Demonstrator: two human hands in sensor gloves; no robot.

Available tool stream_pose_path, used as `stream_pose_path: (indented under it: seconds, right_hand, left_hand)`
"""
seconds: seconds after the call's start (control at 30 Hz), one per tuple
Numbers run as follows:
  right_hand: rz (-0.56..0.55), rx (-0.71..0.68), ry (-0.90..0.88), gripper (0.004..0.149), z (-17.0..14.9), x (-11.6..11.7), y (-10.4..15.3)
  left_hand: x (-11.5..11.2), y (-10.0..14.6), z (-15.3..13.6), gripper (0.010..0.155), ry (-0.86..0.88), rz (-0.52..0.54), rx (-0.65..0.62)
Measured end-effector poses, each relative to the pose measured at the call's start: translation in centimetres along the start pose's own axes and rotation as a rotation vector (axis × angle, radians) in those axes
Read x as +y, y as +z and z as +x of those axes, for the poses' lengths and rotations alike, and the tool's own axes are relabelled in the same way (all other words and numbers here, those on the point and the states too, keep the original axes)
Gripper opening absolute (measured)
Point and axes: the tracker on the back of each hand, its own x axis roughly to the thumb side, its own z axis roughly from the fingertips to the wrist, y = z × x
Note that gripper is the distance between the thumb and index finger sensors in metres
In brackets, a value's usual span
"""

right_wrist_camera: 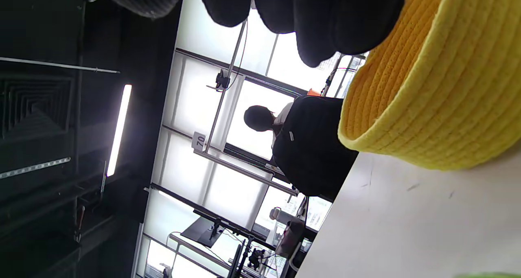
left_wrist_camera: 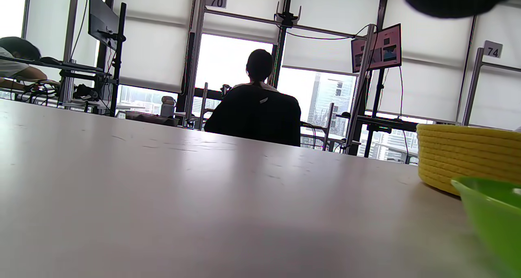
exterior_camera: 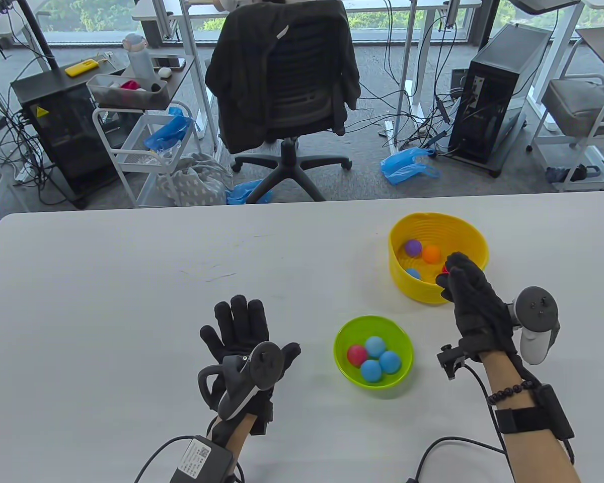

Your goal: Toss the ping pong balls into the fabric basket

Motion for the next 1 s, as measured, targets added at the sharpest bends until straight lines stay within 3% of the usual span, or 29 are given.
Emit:
stream_pose_path:
  seconds: [0.17, 0.5, 0.83, 1.0]
  right_hand:
    - [0.074, -0.104, 0.271, 0.055, 3.1, 2.7, 0.8]
    - [0.344, -0.197, 0.525, 0.056, 6.9, 7.9, 3.0]
    - [0.682, -0.083, 0.666, 0.056, 5.6, 11.7, 4.1]
    - [0.767, -0.041, 0.726, 0.055, 4.6, 13.1, 4.5]
  left_hand:
    - [0.0, 0.1, 0.0, 0.103, -0.001, 0.005, 0.002]
    - [-0.1, 0.1, 0.0, 0.103, 0.018, 0.003, -0.006]
    - [-0.3, 0.1, 0.1, 0.102, 0.038, -0.014, -0.018]
    - [-0.3, 0.1, 0.1, 0.102, 0.048, -0.017, -0.018]
